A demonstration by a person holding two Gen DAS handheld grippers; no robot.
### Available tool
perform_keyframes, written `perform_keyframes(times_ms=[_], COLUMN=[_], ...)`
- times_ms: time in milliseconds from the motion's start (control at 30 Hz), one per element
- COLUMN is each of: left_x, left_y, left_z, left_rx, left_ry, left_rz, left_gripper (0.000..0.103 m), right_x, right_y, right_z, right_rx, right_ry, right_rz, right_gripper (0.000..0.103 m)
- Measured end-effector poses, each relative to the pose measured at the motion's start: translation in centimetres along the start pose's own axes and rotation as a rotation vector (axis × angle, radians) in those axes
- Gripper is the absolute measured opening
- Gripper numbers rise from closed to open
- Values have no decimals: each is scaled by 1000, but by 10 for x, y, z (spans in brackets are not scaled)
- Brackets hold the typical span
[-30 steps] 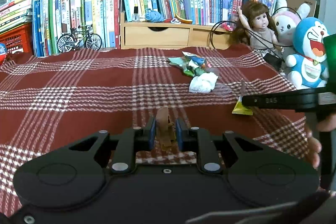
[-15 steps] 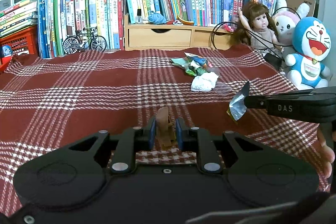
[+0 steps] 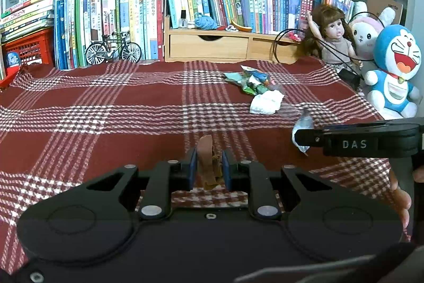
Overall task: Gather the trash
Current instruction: 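Carry the brown scrap and yellow-silver wrapper off the blanket edge toward the bin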
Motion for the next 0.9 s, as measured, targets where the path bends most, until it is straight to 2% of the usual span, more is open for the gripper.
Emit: perform_keyframes(times_ms=[167, 300, 400, 500, 567, 600, 633, 733, 900], left_x=[5, 5, 4, 5, 5, 5, 4, 1, -10], left_y=[4, 6, 6, 6, 7, 7, 7, 7, 10], left_z=[2, 4, 6, 7, 8, 8, 8, 9, 11], left_rx=[-6, -4, -5, -14, -17, -16, -16, -13, -22], left_ry=[-5, -6, -10, -9, -10, -9, -9, -10, 1], left_rz=[13, 10, 6, 9, 10, 10, 9, 4, -1], left_gripper=[19, 19, 19, 19, 19, 19, 19, 19, 19], right_x=[19, 27, 30, 35, 38, 40, 41, 37, 22], right_y=[0, 7, 13, 11, 8, 7, 6, 7, 10], right_z=[-3, 6, 15, 19, 20, 20, 20, 23, 30], right_rx=[1, -17, -93, -89, -77, -78, -82, -85, -97], right_ry=[43, -4, 1, -2, -14, -2, 11, 2, -15], right_rz=[17, 52, 68, 63, 60, 62, 63, 64, 53], right_gripper=[72, 72, 74, 74, 54, 35, 22, 12, 9])
Point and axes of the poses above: each gripper's, at about its wrist camera, not at the fingertips, and x roughly the way its jaws point, z to its left, y to its underside, the point moved 8 cm from there along x, roughly the way its jaws point, and after that the axes turned 11 degrees about -y, right-handed, at the moved point
